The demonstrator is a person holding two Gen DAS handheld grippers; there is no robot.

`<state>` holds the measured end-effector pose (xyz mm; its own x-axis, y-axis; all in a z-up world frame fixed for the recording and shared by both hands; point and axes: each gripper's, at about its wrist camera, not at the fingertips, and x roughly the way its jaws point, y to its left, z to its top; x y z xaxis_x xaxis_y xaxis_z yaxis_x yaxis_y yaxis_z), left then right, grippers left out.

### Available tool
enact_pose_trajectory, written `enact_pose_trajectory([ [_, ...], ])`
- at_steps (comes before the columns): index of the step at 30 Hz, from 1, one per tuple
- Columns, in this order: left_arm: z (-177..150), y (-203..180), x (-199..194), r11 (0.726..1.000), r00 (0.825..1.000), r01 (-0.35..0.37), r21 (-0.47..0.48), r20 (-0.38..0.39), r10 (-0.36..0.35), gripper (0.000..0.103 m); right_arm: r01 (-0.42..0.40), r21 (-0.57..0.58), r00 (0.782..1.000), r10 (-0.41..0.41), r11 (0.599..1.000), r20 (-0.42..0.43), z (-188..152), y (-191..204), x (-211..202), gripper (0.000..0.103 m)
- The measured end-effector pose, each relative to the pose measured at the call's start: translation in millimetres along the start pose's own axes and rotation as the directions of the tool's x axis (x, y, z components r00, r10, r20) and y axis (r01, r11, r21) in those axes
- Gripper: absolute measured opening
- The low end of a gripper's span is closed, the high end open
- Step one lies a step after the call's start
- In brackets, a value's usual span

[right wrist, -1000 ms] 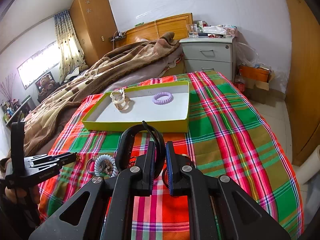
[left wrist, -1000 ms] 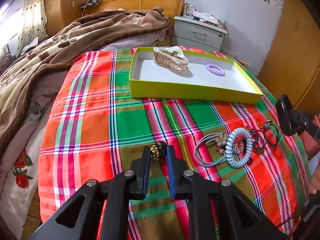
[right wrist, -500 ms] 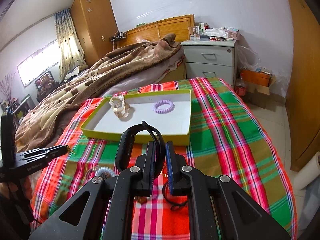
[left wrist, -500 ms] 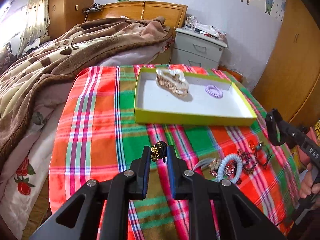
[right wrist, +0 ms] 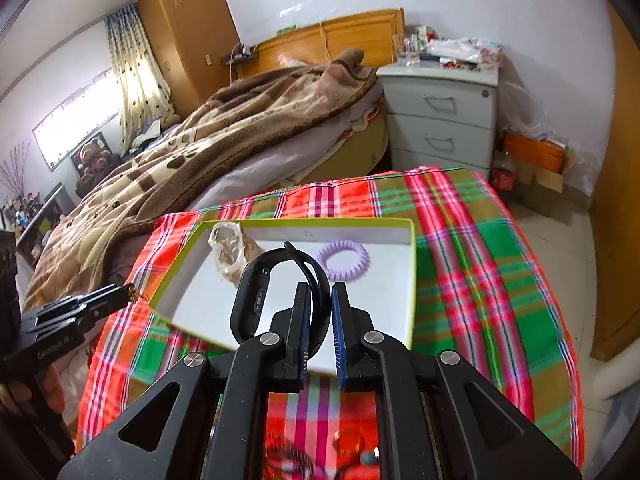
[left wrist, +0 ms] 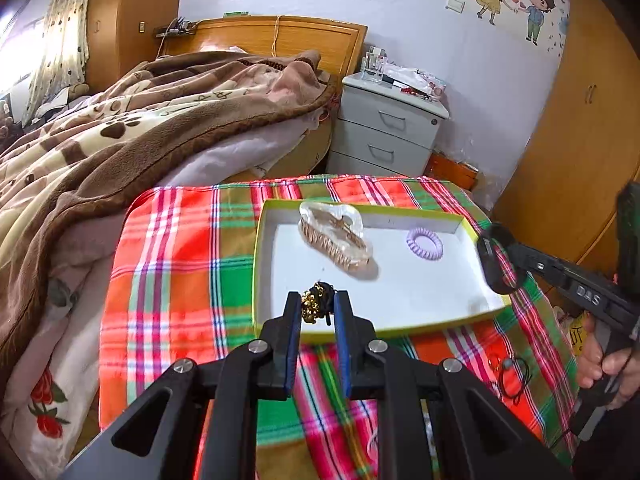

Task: Organize jewelry
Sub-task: 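Carry the brooch with the left gripper while the right carries the black band into the box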

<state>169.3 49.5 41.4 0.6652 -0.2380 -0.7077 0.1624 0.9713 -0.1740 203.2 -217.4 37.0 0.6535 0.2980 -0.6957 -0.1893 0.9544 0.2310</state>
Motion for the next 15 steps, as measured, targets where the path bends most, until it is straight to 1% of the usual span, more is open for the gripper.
enact_pose_trajectory([
  [4, 8.9, -0.2, 18.3, 1.0, 1.0, 0.012, -0.008, -0.017, -0.012, 0.017, 0.005, -0.008, 0.998, -0.006, 1.0, -0.065, 18.3, 1.2, 34.0, 0.011],
  [7, 12.4, -1.1, 33.7, 1.0, 0.999, 0.02, -0.014, -0.039, -0.02, 0.017, 0.006, -0.015, 0.994, -0.008, 1.0, -0.106, 23.6, 3.2, 55.9, 0.011],
  [11, 13.6, -2.9, 51.4, 1.0, 0.997, 0.026, -0.011, -0.066, -0.026, 0.017, -0.001, -0.011, 0.99, 0.0, 1.0, -0.144, 27.9, 1.7, 76.5, 0.011],
  [15, 14.5, -1.9, 65.4, 1.0, 0.996, 0.022, -0.009, -0.087, -0.022, 0.017, -0.001, -0.034, 0.985, -0.005, 0.999, -0.174, 32.0, 6.5, 93.1, 0.011],
])
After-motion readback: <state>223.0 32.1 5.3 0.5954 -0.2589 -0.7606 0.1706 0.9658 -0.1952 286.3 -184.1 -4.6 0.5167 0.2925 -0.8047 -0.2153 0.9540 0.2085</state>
